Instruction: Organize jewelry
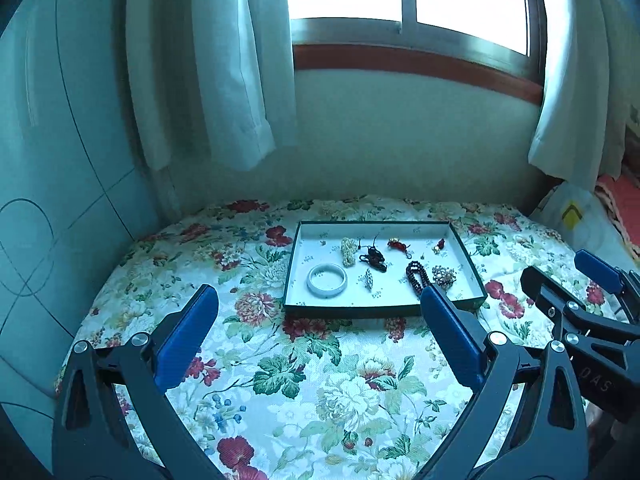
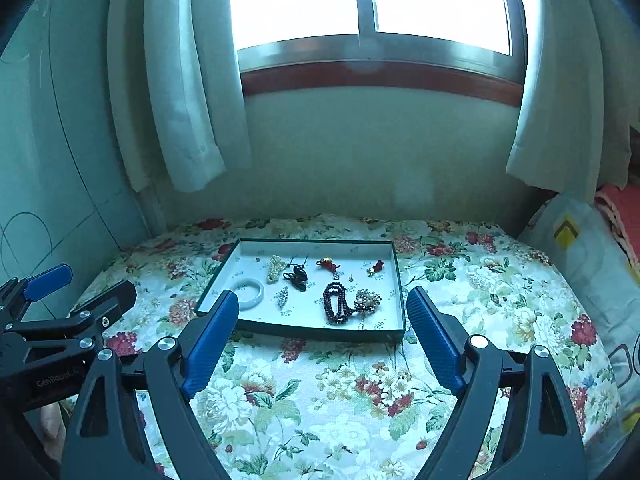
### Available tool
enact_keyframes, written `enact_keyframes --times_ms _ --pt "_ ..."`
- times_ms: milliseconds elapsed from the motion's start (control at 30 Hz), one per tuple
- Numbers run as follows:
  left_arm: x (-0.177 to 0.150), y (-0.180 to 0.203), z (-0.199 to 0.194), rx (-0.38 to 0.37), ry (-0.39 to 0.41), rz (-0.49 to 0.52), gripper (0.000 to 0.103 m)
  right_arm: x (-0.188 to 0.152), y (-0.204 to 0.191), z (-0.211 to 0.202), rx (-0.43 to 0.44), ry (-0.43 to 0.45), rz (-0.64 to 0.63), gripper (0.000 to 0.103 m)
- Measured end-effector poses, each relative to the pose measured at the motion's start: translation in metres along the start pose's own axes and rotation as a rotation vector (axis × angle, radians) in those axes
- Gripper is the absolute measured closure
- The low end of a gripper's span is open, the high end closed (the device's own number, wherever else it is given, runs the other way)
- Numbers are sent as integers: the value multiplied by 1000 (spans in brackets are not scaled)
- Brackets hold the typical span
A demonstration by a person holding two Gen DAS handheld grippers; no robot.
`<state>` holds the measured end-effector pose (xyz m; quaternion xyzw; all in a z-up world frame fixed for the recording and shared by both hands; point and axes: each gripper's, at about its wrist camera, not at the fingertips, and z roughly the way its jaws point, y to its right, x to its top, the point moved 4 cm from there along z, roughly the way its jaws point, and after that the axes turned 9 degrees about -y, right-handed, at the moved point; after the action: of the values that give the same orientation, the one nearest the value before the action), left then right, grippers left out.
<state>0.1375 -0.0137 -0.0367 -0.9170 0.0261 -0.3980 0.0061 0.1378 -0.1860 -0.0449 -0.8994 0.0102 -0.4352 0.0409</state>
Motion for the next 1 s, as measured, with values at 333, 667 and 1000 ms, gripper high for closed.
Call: enact_keyframes --times_ms 333,667,1000 --pt "-7 2 -38 -8 55 -3 2 -9 -8 -42 -1 37 -24 18" --pt "-14 1 -54 -8 77 -6 2 -12 -9 -54 -6 59 -27 18" --pt "-17 -2 -57 -11 78 -12 2 -14 -11 -58 -7 63 -31 18"
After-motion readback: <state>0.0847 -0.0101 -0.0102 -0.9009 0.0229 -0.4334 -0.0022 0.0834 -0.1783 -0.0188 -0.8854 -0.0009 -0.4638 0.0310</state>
